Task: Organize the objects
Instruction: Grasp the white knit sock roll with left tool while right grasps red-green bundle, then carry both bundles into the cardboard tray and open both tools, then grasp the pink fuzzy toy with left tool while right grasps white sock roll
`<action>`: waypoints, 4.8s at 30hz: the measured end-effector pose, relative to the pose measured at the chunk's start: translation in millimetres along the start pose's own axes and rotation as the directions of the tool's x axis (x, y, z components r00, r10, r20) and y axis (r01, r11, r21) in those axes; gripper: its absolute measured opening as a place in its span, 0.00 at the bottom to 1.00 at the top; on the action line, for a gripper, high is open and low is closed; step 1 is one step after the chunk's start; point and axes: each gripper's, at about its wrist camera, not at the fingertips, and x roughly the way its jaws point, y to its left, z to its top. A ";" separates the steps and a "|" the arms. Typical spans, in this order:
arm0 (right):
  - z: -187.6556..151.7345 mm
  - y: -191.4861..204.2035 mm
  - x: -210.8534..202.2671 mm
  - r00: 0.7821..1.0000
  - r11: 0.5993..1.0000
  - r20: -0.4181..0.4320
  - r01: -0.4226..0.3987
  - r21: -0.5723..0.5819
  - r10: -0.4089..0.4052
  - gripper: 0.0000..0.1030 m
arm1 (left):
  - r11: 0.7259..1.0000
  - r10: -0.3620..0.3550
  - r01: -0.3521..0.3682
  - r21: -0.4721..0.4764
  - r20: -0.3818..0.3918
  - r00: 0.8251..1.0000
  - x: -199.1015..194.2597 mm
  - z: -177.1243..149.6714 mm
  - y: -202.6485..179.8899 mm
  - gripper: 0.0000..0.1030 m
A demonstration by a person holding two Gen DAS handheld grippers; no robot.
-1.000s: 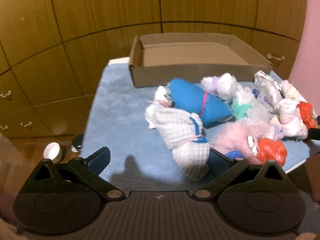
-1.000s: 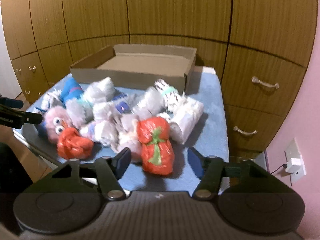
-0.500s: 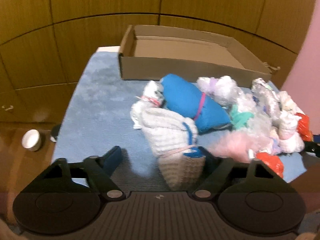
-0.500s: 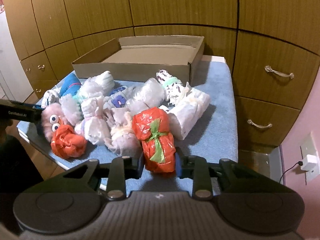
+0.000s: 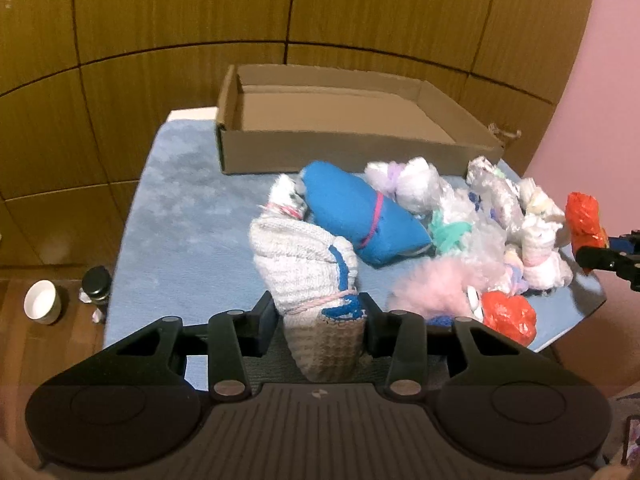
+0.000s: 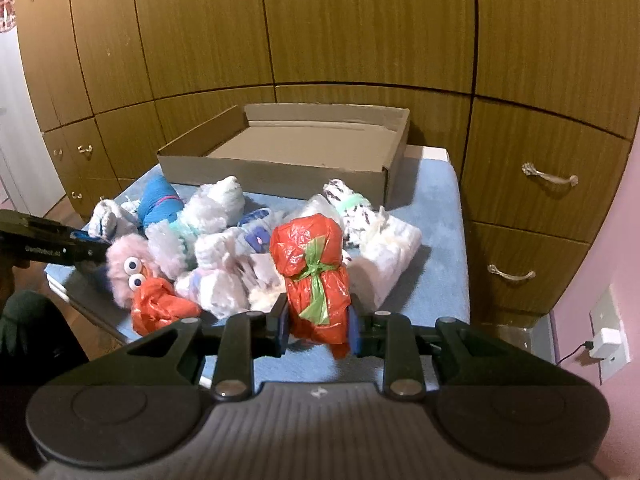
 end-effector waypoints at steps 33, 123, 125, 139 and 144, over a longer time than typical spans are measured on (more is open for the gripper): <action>243.7 28.6 320.5 0.952 0.992 -0.278 -0.127 0.011 0.125 0.25 | 0.971 0.000 0.027 0.238 -0.111 0.994 212.2 239.5 54.6 0.48; 17.8 -17.6 48.4 0.986 0.966 -0.042 0.166 0.199 -0.161 0.48 | 0.966 -0.062 0.054 0.252 0.026 0.998 58.0 -0.4 -73.6 0.63; 18.0 -18.8 46.3 0.988 0.964 -0.038 0.153 0.216 -0.148 0.46 | 0.964 -0.075 0.064 0.259 0.029 0.997 57.9 0.0 -74.9 0.57; 12.3 -24.1 52.8 0.984 0.952 -0.044 0.178 0.250 -0.172 0.40 | 0.965 -0.077 0.062 0.256 0.047 0.996 58.5 1.3 -67.8 0.51; 14.5 -21.5 54.1 0.984 0.953 -0.033 0.177 0.245 -0.175 0.32 | 0.966 -0.060 0.044 0.255 0.056 0.997 55.5 3.1 -62.2 0.44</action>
